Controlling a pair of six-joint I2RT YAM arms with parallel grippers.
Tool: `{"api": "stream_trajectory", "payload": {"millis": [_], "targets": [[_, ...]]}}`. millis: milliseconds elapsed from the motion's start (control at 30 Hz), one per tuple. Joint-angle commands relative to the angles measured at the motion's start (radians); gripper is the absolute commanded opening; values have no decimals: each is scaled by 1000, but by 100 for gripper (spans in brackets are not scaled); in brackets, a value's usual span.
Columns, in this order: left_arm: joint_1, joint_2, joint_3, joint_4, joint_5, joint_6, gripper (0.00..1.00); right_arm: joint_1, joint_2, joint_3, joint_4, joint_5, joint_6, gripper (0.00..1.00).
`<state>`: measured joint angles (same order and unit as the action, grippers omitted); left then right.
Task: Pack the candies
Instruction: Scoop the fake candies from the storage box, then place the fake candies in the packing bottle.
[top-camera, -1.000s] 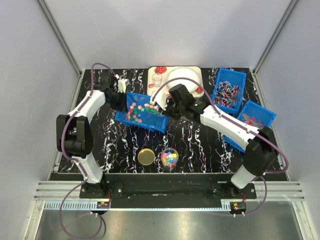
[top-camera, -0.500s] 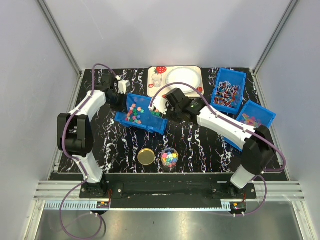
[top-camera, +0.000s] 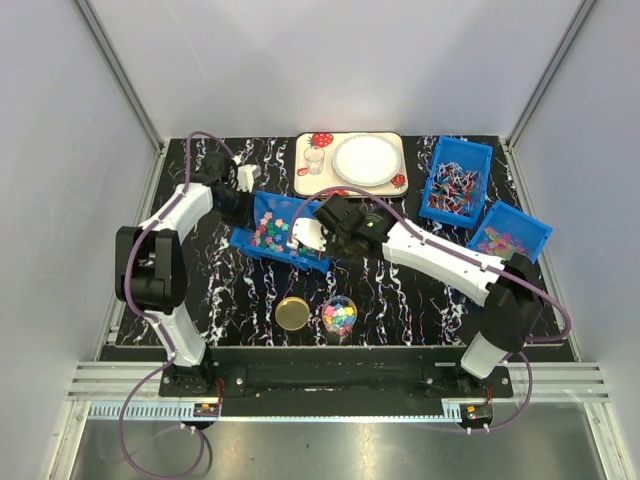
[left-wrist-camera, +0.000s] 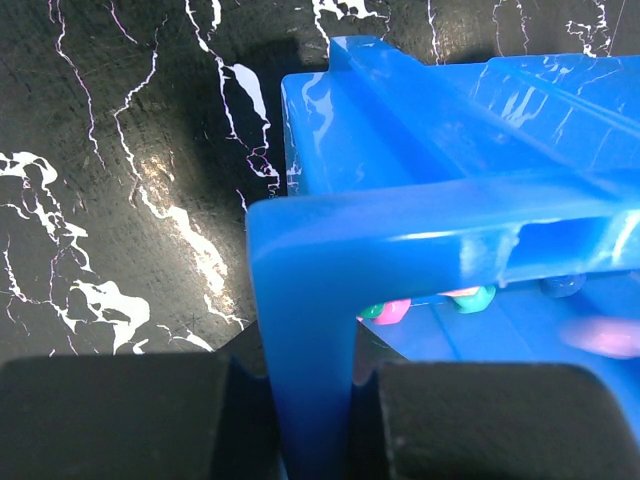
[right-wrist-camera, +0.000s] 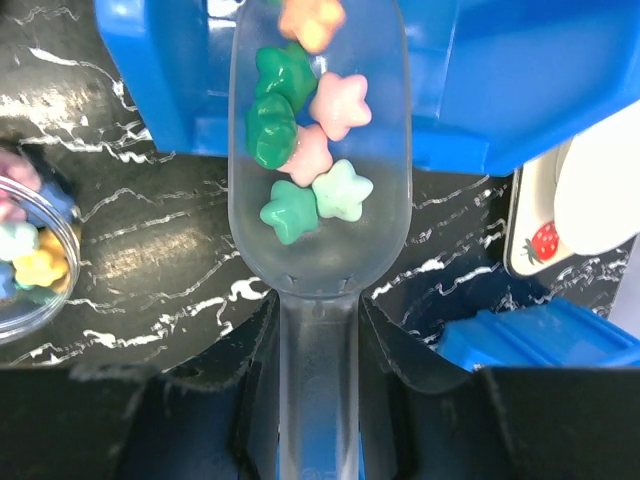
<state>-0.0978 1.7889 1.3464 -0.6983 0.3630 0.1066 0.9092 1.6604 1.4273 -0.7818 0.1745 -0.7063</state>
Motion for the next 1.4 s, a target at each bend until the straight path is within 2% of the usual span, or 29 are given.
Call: {"api": "stream_trajectory", "payload": {"millis": [0,233,600,1367], "targets": [[3,-43,8,48,57,-21,0,3,-17,78,-40,59,-19,0],[3,-42,10,51,57,-21,0,3,-96,62,-54,43,-10,0],[3,-40,8,49,48,-19,0,-4,-229,-54,-20,-15,2,0],[3,-13,23,45,-2,-1,0,-44,-508,-260,4,-259,11,0]]}}
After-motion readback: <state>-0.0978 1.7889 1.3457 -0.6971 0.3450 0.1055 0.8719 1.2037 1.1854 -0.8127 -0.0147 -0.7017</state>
